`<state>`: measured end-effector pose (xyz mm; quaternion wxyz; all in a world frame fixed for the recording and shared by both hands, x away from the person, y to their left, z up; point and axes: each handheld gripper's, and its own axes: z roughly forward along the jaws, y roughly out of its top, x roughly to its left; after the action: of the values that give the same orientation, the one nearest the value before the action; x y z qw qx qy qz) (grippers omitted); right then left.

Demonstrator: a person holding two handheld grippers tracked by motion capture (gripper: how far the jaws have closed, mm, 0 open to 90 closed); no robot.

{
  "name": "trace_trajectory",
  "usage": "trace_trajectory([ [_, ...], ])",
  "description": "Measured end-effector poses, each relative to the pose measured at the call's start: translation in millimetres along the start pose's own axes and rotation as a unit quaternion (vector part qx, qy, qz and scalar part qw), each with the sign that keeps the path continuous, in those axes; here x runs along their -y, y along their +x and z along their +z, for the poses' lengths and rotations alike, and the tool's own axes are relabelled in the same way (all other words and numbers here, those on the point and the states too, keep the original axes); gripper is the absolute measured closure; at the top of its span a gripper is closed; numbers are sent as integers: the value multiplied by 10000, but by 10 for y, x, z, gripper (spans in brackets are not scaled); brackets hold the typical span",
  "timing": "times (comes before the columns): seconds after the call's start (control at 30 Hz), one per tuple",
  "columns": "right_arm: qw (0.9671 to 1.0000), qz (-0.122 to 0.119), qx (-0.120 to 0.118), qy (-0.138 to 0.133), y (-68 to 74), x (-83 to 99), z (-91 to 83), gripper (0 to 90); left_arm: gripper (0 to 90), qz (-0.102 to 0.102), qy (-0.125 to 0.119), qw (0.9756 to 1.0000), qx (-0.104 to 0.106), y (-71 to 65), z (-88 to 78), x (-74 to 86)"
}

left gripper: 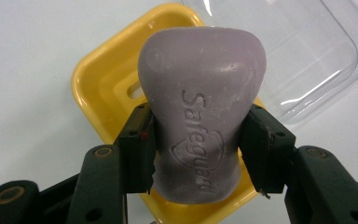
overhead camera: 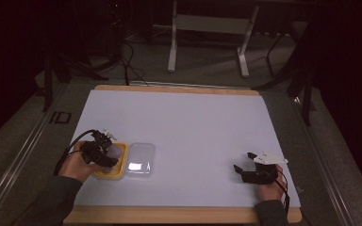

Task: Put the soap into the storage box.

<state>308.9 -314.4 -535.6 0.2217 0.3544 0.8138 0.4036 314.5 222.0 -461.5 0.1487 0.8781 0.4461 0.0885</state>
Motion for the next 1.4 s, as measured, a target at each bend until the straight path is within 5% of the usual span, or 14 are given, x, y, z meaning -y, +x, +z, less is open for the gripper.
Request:
trace_trajectory([
  [0.53,10000,-13,-8,0,0,0,2,201,492,-219,215,9995,23,53,216,-49],
  [0.8,10000,-28,-5,11,3,-1,4,201,349,-407,449,9978,264,110,304,-34],
  [1.03,10000,-33,-1,15,4,-1,4,201,257,-363,216,9991,83,94,209,-49],
  [1.4,10000,-29,-5,14,3,-1,4,201,243,-156,-73,9998,-105,56,76,-69],
])
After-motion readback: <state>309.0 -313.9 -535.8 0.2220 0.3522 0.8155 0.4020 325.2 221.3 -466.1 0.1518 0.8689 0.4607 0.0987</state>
